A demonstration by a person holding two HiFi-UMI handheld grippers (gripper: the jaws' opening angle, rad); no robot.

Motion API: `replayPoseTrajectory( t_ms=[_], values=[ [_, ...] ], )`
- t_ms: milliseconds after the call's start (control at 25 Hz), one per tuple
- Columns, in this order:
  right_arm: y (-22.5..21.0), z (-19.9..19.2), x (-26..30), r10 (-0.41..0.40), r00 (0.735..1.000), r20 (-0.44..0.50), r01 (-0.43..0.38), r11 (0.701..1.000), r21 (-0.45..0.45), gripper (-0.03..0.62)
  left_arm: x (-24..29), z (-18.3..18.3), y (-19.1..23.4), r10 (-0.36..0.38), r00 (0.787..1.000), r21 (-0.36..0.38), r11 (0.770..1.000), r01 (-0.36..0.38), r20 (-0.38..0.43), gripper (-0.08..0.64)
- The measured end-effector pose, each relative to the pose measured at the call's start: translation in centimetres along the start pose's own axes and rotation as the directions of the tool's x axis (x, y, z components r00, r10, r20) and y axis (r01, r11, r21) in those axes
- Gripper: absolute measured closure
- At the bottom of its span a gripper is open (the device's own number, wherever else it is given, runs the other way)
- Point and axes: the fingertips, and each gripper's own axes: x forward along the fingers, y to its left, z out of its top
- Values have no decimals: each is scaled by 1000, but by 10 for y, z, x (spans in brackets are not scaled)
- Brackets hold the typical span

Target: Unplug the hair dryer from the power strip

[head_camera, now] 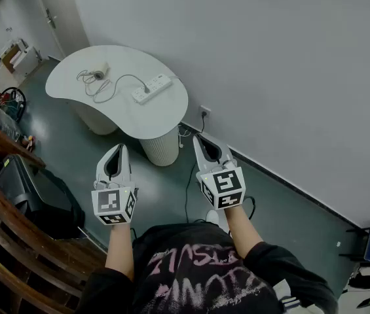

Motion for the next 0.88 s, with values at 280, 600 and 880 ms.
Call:
replayPoseTrajectory(
  t_ms=[280,600,880],
  values=[
    [1,-1,2,-2,1000,-1,2,1000,-3,584,1,-2,2,-2,1000,3,1000,2,-4,560],
    [2,-1,4,-13,1000,-1,14,1000,15,584,2,-6,5,-9,1000,-2,1000,9,-6,560],
    [11,-4,0,-13,1000,-6,13,1000,28,583,-5,-12,10,-19,1000,-8,1000,19,-4,560]
  ],
)
